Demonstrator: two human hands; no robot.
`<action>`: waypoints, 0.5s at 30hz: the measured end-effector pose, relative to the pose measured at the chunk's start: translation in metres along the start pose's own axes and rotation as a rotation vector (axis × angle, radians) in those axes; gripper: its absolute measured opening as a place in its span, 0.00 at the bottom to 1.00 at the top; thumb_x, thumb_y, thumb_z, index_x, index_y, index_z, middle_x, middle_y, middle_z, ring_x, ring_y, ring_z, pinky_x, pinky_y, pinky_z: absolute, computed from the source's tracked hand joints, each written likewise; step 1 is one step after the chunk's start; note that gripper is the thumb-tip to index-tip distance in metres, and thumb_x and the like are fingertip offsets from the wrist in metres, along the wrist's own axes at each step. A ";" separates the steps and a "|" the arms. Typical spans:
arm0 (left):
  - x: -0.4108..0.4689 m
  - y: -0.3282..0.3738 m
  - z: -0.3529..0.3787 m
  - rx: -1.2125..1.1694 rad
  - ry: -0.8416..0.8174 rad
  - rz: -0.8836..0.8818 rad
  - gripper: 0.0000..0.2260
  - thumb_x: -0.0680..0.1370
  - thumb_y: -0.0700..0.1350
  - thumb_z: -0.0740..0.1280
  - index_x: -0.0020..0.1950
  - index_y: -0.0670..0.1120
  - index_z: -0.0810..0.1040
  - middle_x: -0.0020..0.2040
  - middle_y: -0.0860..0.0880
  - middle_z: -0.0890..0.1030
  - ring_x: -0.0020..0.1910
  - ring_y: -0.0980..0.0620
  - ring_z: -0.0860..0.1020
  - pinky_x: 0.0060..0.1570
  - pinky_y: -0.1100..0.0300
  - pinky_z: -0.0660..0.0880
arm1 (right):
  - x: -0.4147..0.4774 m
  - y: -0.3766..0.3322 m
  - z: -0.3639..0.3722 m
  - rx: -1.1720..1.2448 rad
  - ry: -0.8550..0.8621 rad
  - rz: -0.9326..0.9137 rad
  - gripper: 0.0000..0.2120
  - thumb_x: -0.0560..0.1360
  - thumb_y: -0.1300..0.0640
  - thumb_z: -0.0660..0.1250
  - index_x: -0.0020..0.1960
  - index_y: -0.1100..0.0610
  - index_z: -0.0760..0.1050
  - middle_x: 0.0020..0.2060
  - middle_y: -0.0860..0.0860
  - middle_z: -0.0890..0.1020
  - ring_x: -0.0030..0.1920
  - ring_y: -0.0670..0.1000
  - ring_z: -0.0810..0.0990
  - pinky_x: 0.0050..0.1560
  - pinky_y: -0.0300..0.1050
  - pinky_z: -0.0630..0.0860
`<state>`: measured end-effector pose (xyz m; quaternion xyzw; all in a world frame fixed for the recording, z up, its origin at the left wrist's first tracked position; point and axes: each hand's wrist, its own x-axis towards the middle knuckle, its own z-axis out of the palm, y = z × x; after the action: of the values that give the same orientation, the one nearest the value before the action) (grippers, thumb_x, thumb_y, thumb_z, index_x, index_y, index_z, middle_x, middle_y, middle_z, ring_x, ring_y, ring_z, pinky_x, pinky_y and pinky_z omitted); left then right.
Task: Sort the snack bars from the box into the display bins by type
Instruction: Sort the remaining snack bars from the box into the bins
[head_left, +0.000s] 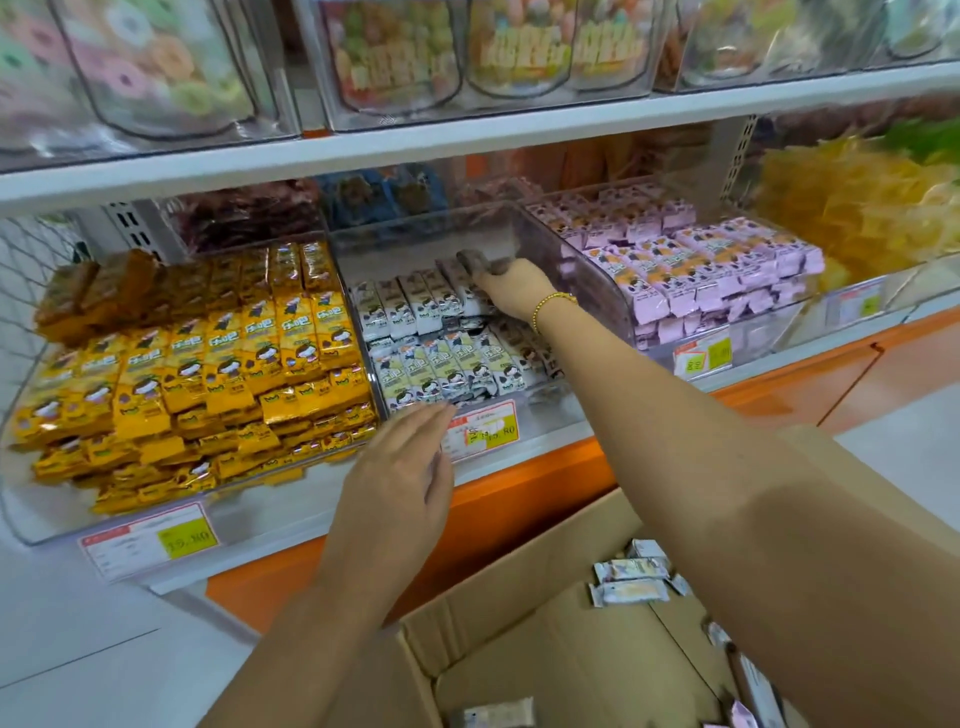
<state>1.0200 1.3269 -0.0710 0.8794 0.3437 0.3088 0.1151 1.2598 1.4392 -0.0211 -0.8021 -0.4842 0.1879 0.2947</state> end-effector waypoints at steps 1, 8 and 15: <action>-0.003 0.001 0.001 -0.010 0.003 0.001 0.19 0.77 0.45 0.61 0.68 0.44 0.73 0.65 0.51 0.75 0.66 0.58 0.67 0.68 0.57 0.58 | -0.009 0.003 -0.006 -0.018 -0.015 -0.020 0.16 0.81 0.50 0.58 0.47 0.63 0.76 0.43 0.60 0.78 0.46 0.57 0.76 0.46 0.44 0.70; -0.038 0.023 0.000 -0.164 -0.039 0.018 0.15 0.78 0.53 0.57 0.44 0.47 0.78 0.41 0.53 0.77 0.41 0.59 0.74 0.41 0.66 0.71 | -0.118 0.039 -0.027 0.082 0.262 -0.351 0.17 0.78 0.55 0.63 0.34 0.63 0.76 0.32 0.58 0.81 0.34 0.53 0.77 0.36 0.45 0.70; -0.138 0.008 0.028 0.061 -0.607 -0.195 0.06 0.79 0.51 0.61 0.50 0.51 0.77 0.48 0.54 0.78 0.45 0.57 0.75 0.46 0.57 0.73 | -0.241 0.159 0.025 -0.028 -0.200 -0.225 0.15 0.77 0.53 0.67 0.36 0.62 0.75 0.30 0.51 0.77 0.31 0.46 0.72 0.33 0.32 0.64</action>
<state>0.9629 1.2280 -0.1532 0.8972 0.3857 0.0093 0.2148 1.2405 1.1757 -0.1404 -0.7241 -0.6006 0.2259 0.2528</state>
